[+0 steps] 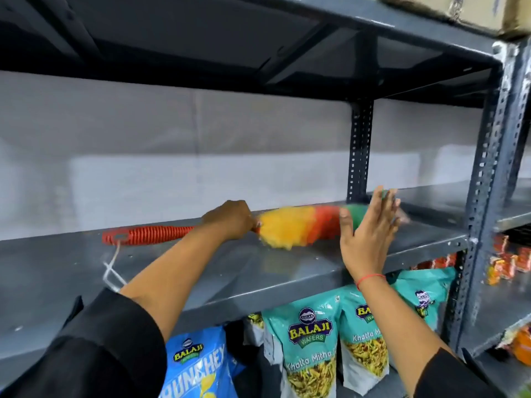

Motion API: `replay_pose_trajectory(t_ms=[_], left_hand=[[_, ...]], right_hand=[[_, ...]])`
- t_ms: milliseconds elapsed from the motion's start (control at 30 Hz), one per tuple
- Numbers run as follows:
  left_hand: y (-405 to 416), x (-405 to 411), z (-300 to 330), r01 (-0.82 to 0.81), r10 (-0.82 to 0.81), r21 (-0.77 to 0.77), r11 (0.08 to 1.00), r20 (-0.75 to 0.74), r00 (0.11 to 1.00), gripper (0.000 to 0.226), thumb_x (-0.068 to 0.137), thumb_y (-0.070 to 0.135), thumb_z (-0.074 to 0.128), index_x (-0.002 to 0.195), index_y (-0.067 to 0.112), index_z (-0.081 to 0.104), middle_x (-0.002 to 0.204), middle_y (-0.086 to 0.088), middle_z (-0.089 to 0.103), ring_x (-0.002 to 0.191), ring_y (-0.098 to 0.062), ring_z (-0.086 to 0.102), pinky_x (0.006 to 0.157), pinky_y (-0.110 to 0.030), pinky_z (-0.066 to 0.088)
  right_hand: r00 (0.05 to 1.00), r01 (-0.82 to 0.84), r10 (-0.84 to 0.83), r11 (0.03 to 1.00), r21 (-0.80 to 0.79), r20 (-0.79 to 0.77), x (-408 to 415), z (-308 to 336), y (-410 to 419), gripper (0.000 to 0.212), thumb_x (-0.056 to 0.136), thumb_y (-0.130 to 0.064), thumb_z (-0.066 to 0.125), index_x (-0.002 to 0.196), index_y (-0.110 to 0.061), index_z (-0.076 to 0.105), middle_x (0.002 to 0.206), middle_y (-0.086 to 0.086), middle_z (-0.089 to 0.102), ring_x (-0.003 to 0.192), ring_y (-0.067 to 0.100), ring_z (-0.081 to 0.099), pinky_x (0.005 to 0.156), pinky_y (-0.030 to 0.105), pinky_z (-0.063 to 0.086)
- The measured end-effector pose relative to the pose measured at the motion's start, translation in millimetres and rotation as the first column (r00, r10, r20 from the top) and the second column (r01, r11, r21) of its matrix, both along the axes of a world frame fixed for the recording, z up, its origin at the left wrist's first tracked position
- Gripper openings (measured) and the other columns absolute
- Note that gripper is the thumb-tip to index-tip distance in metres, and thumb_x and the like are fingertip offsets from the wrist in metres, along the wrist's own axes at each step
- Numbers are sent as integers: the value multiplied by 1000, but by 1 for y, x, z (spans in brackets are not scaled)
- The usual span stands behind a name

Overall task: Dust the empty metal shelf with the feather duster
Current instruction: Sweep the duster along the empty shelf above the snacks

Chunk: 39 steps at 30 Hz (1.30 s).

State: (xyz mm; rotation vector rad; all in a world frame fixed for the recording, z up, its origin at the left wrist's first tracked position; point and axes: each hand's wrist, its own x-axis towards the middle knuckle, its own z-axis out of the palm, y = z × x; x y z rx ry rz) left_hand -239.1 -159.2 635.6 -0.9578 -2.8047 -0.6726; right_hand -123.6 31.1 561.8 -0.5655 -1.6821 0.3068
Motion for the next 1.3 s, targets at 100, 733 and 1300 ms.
replay_pose_trajectory(t_ms=[100,733,1300], left_hand=[[-10,8,1,-86,88,24,996,-101,991,39,89,37,54,109,5,61,119,-20,61,104,-37,58,82,-36,45],[-200,95,-16,-382,376,-3,924,-173,910,35,90,37,52,98,7,68,96,-20,67,89,-38,61,72,-37,45],[-327,127,-20,-692,689,-1,722,-83,720,43,87,43,58,54,17,59,61,-19,59,55,-30,58,52,-27,35]], right_hand=[[999,-22,21,1000,-20,-28,0,-1,0,78,85,-59,27,143,-10,9,153,23,9,140,37,5,111,58,4],[939,-318,322,947,47,-118,-25,29,-128,68,90,-40,38,141,-4,14,150,28,15,139,42,12,110,57,7],[842,-539,539,835,114,31,-48,18,-215,65,91,-40,35,143,-8,11,153,18,14,141,36,7,111,56,1]])
